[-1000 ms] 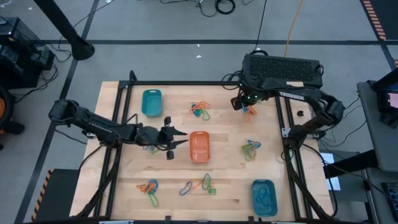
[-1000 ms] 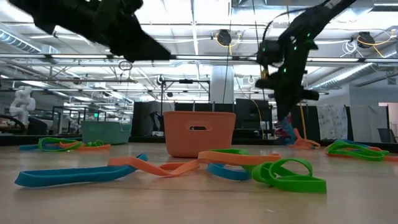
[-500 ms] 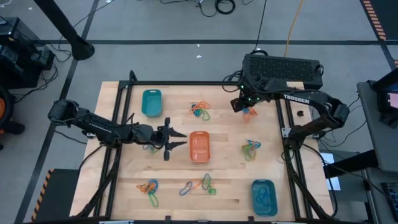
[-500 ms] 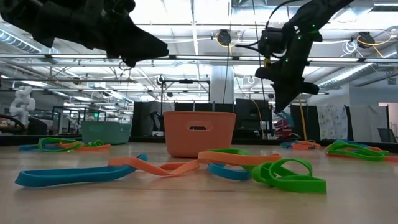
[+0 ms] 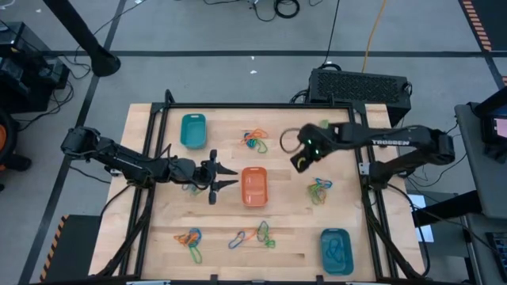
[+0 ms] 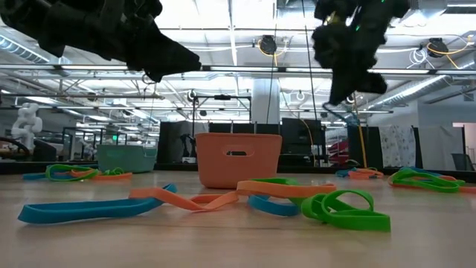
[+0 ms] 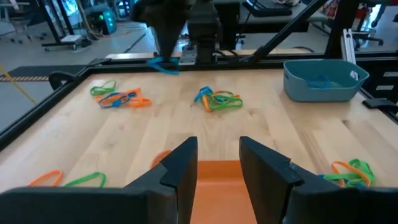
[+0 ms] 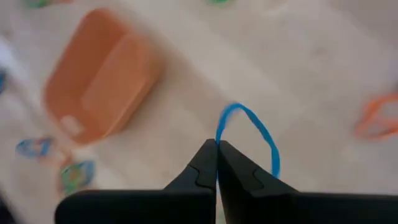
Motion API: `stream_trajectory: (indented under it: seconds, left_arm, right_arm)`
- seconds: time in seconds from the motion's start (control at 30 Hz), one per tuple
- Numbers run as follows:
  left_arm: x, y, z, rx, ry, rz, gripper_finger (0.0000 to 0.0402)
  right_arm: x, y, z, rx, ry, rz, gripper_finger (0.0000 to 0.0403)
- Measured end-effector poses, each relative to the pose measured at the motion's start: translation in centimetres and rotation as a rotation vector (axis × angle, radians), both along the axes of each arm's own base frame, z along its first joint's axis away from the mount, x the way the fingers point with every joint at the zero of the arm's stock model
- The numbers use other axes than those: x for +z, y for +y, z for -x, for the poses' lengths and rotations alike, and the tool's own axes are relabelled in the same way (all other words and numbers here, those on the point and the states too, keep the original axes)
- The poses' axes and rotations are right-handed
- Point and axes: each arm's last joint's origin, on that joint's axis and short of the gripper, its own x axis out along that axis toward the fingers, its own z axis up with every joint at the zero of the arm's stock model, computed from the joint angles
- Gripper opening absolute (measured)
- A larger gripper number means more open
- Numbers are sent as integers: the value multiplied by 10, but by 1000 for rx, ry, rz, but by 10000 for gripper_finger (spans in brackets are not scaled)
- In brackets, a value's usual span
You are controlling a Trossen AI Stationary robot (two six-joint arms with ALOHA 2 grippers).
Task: Sort rubber bands into baskets
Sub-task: Put the blue rubber band into the blue bin
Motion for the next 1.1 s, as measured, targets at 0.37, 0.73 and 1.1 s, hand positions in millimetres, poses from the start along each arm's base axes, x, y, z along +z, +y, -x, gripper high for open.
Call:
stream_trajectory:
  seconds: [0.37, 0.73, 1.1]
  left_arm:
    - [0, 0, 0, 4, 5, 22, 128]
    - [-1, 0, 0, -12, 7, 25, 128]
    - [0, -1, 0, -39, 4, 35, 128]
  right_arm:
    - [0, 96, 2, 38, 13, -193, 0]
    - [-2, 194, 42, -48, 80, -413, 0]
    - [-31, 238, 61, -199, 239, -441, 0]
